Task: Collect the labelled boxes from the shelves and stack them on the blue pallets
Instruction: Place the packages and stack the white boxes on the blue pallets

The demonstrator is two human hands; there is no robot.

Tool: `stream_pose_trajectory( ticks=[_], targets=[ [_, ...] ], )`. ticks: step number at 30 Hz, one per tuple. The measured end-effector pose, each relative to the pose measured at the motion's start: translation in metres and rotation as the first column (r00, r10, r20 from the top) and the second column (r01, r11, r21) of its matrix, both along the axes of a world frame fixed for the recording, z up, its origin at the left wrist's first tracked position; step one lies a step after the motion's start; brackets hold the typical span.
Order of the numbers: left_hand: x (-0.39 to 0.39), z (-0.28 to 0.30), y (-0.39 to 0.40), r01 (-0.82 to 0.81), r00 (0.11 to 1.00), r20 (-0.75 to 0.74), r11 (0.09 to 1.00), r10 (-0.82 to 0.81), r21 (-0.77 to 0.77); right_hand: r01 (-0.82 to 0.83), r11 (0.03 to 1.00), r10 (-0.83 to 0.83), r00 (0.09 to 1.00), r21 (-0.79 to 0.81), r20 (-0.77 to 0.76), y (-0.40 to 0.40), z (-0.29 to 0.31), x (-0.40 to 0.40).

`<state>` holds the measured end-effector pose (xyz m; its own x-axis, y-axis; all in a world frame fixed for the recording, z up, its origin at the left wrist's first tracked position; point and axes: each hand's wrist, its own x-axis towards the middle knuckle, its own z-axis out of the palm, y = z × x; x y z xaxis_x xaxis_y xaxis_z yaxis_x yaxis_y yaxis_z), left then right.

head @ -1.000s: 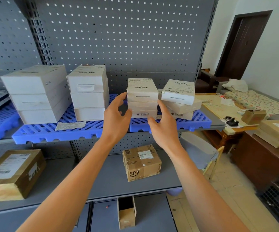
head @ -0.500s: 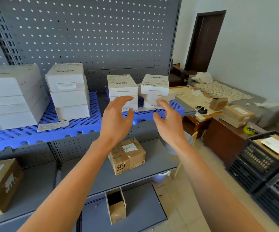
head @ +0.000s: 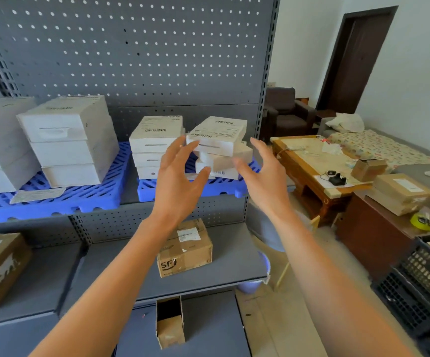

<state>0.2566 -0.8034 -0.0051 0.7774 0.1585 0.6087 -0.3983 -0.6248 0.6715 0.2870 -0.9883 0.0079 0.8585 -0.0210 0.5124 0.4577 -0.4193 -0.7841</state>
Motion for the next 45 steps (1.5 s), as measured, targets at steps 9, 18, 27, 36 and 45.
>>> stream_pose_trajectory(
  ticks=[9, 18, 27, 36, 45],
  targets=[
    [0.009, 0.001, -0.031, -0.188, 0.981, 0.035, 0.982, 0.19, -0.034, -0.271, 0.961, 0.269, 0.962, 0.044, 0.054, -0.008, -0.002, 0.032],
    [0.01, 0.001, -0.041, -0.229, 0.971, 0.057, 0.972, 0.232, -0.055, -0.311, 0.947, 0.312, 0.95, 0.081, 0.0, -0.016, -0.014, 0.059],
    [0.014, 0.006, -0.05, -0.218, 0.976, -0.011, 0.964, 0.219, -0.154, -0.369, 0.928, 0.369, 0.93, 0.052, 0.009, -0.034, -0.014, 0.081],
    [0.02, 0.0, -0.047, -0.17, 0.985, -0.026, 0.958, 0.169, -0.232, -0.384, 0.923, 0.385, 0.922, 0.03, -0.027, -0.037, -0.013, 0.081],
    [0.026, -0.004, -0.047, -0.164, 0.986, -0.022, 0.949, 0.164, -0.27, -0.414, 0.909, 0.415, 0.91, 0.053, -0.011, -0.037, -0.015, 0.077]
  ],
)
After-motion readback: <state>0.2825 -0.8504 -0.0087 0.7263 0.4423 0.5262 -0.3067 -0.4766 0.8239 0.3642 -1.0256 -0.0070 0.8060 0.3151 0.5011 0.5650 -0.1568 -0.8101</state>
